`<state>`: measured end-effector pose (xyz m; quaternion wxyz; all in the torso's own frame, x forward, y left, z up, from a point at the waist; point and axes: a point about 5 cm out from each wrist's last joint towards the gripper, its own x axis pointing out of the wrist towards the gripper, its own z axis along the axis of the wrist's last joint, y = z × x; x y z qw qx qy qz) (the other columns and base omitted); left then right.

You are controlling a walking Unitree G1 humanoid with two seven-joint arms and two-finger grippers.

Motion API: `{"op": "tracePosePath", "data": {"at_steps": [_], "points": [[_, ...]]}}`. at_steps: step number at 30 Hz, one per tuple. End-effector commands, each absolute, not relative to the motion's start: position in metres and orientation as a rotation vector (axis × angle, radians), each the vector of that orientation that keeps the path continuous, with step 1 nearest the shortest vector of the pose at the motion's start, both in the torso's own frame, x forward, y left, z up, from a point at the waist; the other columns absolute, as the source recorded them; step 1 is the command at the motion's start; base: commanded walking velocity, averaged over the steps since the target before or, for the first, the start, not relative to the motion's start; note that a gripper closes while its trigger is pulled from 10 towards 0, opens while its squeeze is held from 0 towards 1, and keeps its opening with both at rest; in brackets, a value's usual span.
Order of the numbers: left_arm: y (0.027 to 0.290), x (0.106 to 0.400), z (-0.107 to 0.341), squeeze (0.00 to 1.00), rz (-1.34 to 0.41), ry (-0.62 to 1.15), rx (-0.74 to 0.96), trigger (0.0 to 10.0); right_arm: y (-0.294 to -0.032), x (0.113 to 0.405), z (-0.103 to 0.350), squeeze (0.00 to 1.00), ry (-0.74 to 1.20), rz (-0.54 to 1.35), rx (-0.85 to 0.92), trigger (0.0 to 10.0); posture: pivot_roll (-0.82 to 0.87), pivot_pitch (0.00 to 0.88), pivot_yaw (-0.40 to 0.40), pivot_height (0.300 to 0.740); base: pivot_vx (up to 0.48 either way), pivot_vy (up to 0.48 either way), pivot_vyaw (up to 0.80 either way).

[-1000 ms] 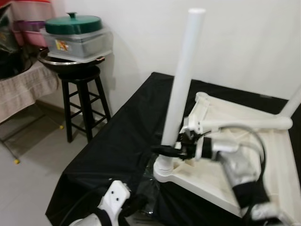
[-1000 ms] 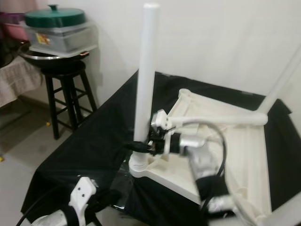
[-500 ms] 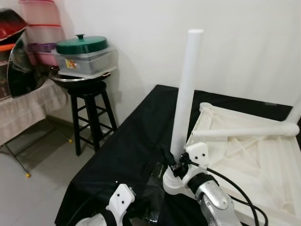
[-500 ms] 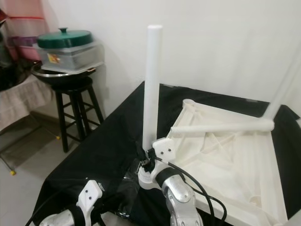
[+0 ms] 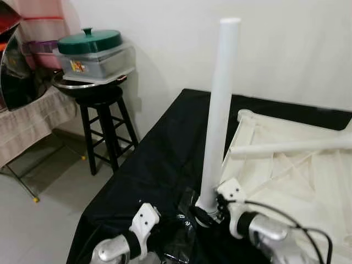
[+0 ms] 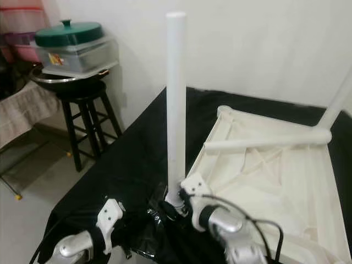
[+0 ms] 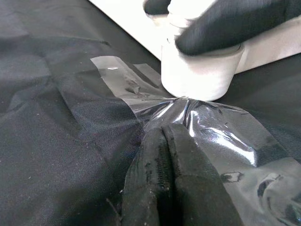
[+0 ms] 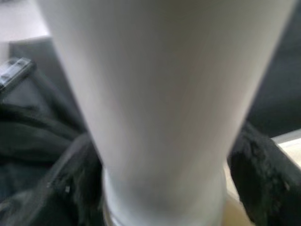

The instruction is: Building children table

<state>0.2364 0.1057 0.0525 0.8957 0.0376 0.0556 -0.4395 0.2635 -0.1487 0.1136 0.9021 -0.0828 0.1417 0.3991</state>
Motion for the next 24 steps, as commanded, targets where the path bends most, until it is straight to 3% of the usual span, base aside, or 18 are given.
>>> {"op": "tracePosePath", "data": {"at_steps": [1, 14, 15, 17, 18, 24], "points": [[0.107, 0.234, 0.040, 0.00, -0.908, 0.185, 0.067, 10.0, -0.147, 0.269, 0.125, 0.00, 0.209, 0.926, -0.156, 10.0, 0.00, 0.000, 0.008, 0.740, 0.000, 0.000, 0.00], [0.106, 0.246, 0.045, 0.00, -0.879, 0.142, 0.062, 10.0, -0.148, 0.324, 0.147, 0.00, 0.179, 1.118, -0.176, 10.0, 0.07, 0.000, -0.009, 0.740, 0.000, 0.000, 0.00], [0.107, 0.248, 0.047, 0.00, -0.866, 0.126, 0.055, 10.0, -0.149, 0.330, 0.152, 0.00, 0.168, 1.175, -0.161, 4.8, 0.09, 0.000, -0.024, 0.740, 0.000, 0.000, 0.00], [0.108, 0.249, 0.048, 0.00, -0.865, 0.123, 0.054, 10.0, -0.150, 0.332, 0.153, 0.00, 0.165, 1.190, -0.158, 4.8, 0.09, 0.000, -0.024, 0.740, 0.000, 0.000, 0.00], [0.108, 0.249, 0.048, 0.00, -0.865, 0.116, 0.053, 10.0, -0.152, 0.334, 0.154, 0.00, 0.167, 1.201, -0.148, 0.0, 0.09, 0.000, -0.029, 0.740, 0.000, 0.000, 0.00], [0.106, 0.248, 0.052, 0.00, -0.908, 0.085, 0.056, 10.0, -0.164, 0.335, 0.151, 0.00, 0.179, 1.217, -0.126, 0.0, 0.07, 0.000, -0.019, 0.740, 0.000, 0.000, 0.00]]}}
